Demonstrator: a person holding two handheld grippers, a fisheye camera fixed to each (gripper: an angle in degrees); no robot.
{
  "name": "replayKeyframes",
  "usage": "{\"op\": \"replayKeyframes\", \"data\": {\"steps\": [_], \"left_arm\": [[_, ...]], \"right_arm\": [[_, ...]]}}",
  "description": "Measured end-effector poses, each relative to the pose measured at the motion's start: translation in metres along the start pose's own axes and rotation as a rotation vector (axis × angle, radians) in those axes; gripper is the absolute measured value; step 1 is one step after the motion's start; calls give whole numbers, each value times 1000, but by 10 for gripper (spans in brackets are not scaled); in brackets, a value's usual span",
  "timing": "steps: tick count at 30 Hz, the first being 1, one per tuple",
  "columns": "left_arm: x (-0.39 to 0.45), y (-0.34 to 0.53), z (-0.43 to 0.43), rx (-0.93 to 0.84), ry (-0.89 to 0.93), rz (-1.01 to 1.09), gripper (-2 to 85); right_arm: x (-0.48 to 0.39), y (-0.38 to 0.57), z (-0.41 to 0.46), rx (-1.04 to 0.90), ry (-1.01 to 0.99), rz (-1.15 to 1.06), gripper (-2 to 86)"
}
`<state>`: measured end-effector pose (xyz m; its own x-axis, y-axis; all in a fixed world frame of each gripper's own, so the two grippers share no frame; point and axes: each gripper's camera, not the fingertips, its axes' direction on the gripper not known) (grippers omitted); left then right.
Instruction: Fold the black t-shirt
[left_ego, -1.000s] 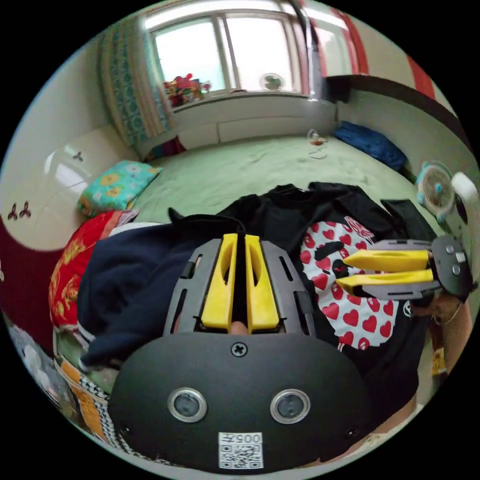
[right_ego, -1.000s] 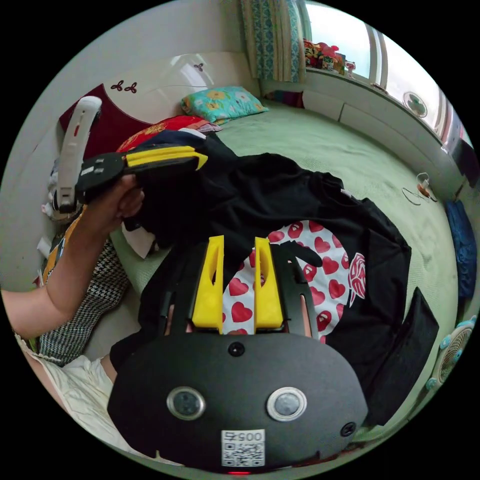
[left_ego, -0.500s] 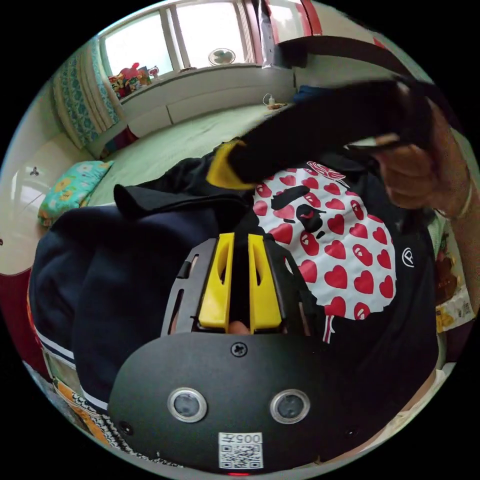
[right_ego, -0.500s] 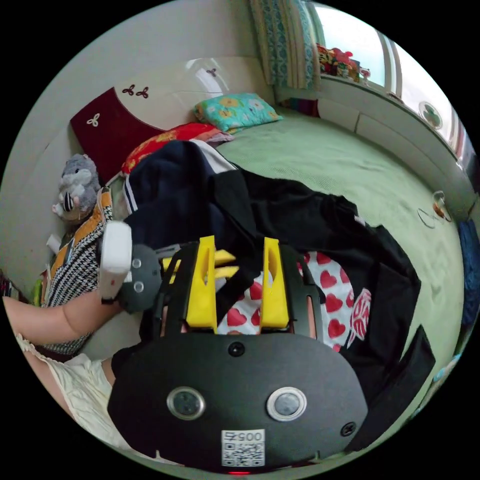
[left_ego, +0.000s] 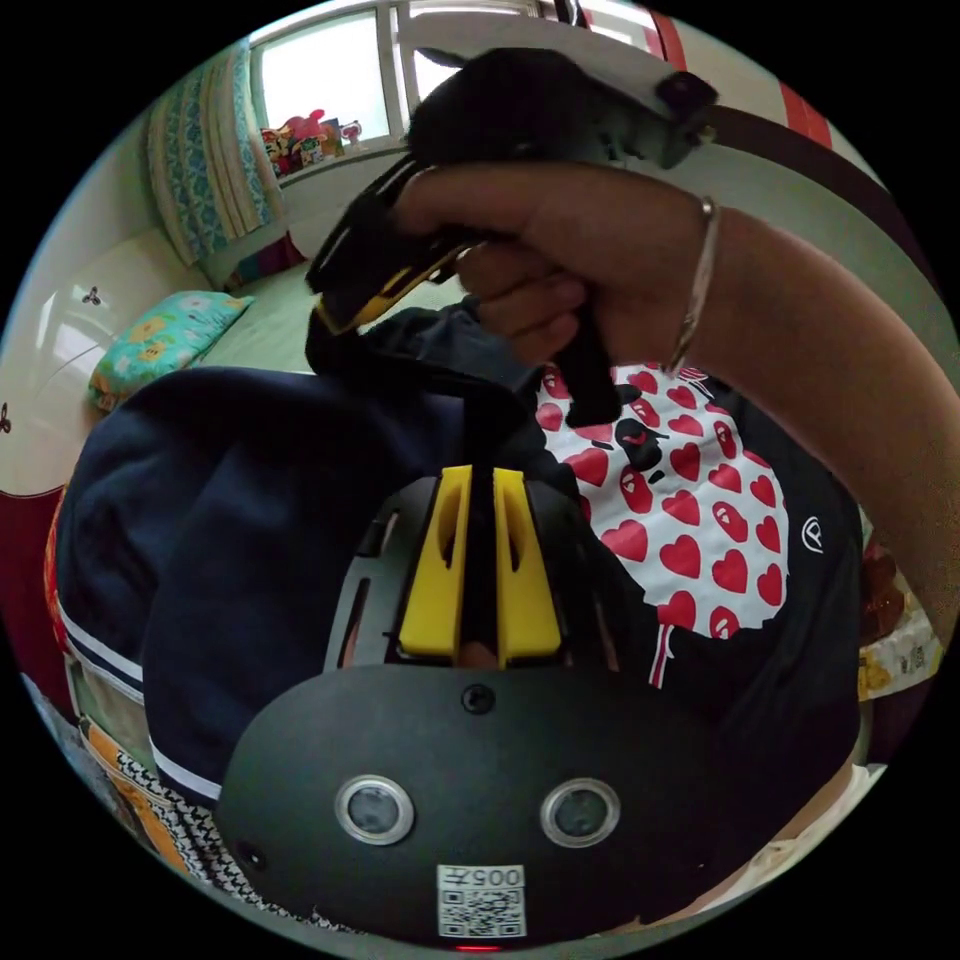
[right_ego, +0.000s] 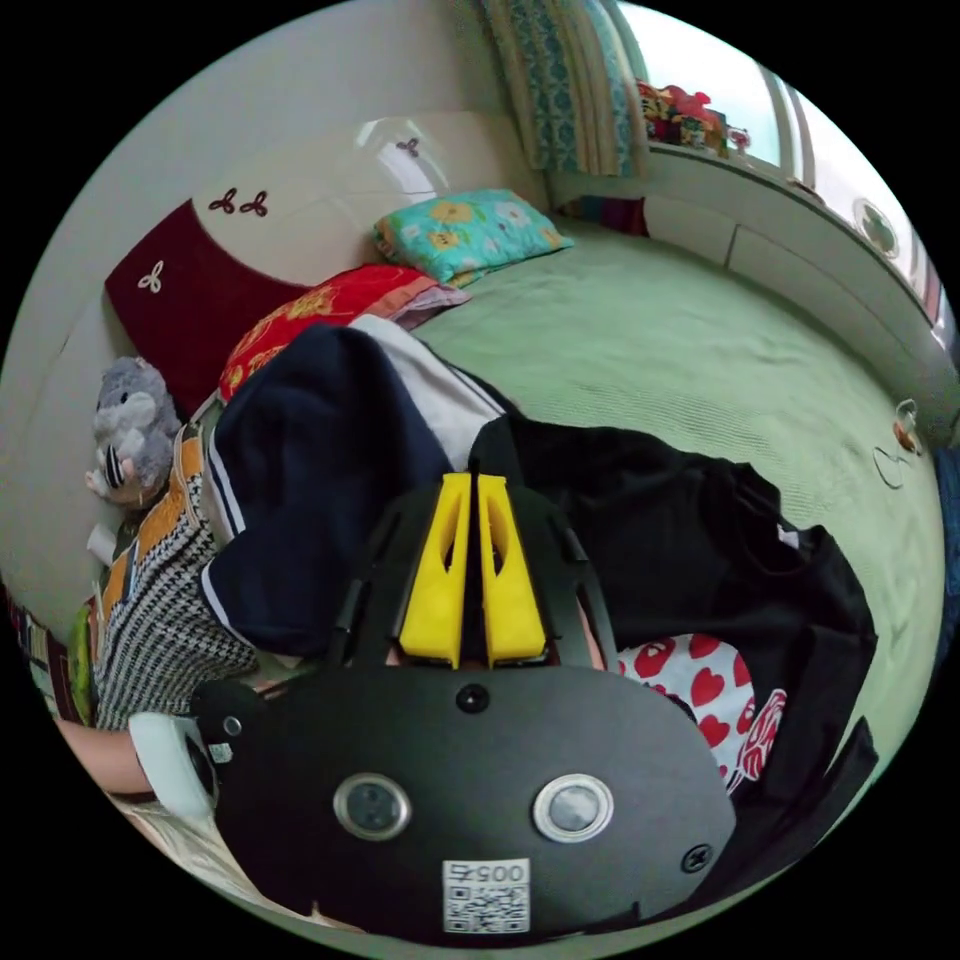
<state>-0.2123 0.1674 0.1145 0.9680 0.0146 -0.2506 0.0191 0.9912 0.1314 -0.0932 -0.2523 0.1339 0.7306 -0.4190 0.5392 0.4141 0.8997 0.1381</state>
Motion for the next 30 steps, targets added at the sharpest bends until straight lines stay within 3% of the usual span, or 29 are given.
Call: {"op": "replayKeyframes", "data": {"steps": [8,10,14,22,27,30], "left_arm": [[-10,-1,-3,-19,-9,-18,51],[-12,-1,-5,-22,-25,-21,51],[-21,1,-10,-25,-60,-41,53],[-48,-2,-25,-21,-121,-129,65],[-111,-2,-57,16,-370,-392,36],[-146,3,-77,5,-388,-485,23]], "right_arm": [[83,2,21,-90,27,291,12],[93,8,37,-157,125,318,39],[91,15,33,-165,247,255,60],[22,69,27,-163,99,-31,112],[16,85,43,-183,36,6,107],[17,84,39,-167,32,8,102]]}}
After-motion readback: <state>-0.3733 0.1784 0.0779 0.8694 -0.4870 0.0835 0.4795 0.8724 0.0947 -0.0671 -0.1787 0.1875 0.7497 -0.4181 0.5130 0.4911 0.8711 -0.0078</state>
